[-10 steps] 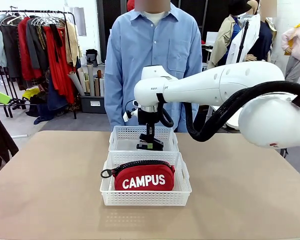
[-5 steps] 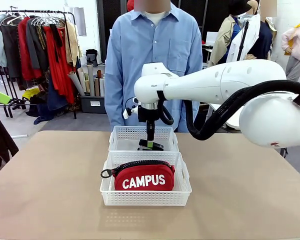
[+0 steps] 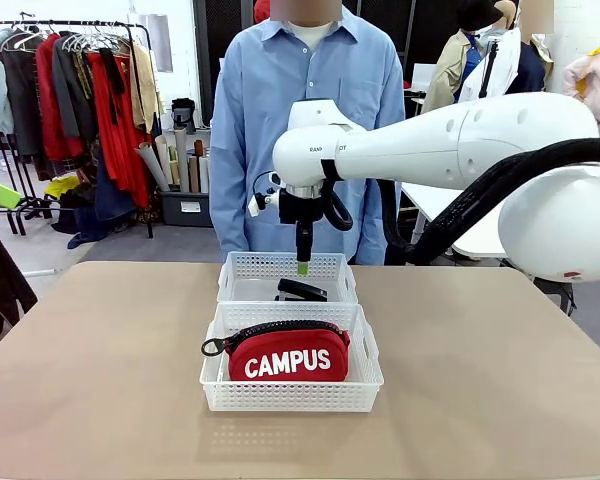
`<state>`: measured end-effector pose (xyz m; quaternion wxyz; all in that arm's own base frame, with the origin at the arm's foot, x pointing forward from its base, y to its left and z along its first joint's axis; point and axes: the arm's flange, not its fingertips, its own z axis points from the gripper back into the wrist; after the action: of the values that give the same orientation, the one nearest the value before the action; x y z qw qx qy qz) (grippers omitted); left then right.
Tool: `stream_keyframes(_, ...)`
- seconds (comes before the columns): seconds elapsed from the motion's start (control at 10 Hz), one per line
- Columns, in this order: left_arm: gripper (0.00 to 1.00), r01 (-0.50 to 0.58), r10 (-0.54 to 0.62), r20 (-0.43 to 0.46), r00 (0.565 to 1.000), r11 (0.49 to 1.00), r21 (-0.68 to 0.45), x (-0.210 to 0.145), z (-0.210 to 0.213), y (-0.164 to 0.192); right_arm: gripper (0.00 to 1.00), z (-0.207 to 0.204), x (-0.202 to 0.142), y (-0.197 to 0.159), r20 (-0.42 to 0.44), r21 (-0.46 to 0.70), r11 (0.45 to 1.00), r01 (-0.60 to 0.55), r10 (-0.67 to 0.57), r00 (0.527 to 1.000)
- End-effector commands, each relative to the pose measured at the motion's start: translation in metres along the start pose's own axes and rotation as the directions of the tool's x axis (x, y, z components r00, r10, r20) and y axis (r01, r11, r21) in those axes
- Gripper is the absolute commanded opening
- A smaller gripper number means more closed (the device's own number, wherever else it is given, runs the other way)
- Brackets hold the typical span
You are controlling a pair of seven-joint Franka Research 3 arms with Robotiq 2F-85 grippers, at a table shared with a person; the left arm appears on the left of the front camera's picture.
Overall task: Distribute items into two baskets.
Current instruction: Place the picked Stapler into the Organizing basket as instructed by the person.
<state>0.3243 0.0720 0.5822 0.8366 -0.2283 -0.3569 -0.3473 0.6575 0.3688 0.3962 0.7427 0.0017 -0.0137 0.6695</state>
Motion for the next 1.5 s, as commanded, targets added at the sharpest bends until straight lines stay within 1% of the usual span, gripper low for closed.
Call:
stream_keyframes(0.0,1.0,0.003,-0.003,0.006,1.0,1.0,-0.003,0.0,0.0,0.0,1.0,0.002,-0.016,0.02,0.021,-0.017,0.999,0.039,-0.038,0.999)
stream_keyframes(0.1,1.0,0.003,-0.003,0.006,1.0,1.0,-0.003,0.0,0.0,0.0,1.0,0.004,-0.021,0.022,-0.016,-0.06,0.998,0.021,-0.022,1.0)
stream_keyframes(0.2,1.0,0.003,-0.003,0.006,1.0,1.0,-0.003,0.0,0.0,0.0,1.0,0.002,-0.003,0.002,0.0,-0.006,1.0,0.006,-0.006,1.0)
stream_keyframes(1.4,1.0,0.003,-0.003,0.006,1.0,1.0,-0.003,0.0,0.0,0.0,1.0,0.002,-0.003,0.002,0.0,-0.006,1.0,0.006,-0.006,1.0)
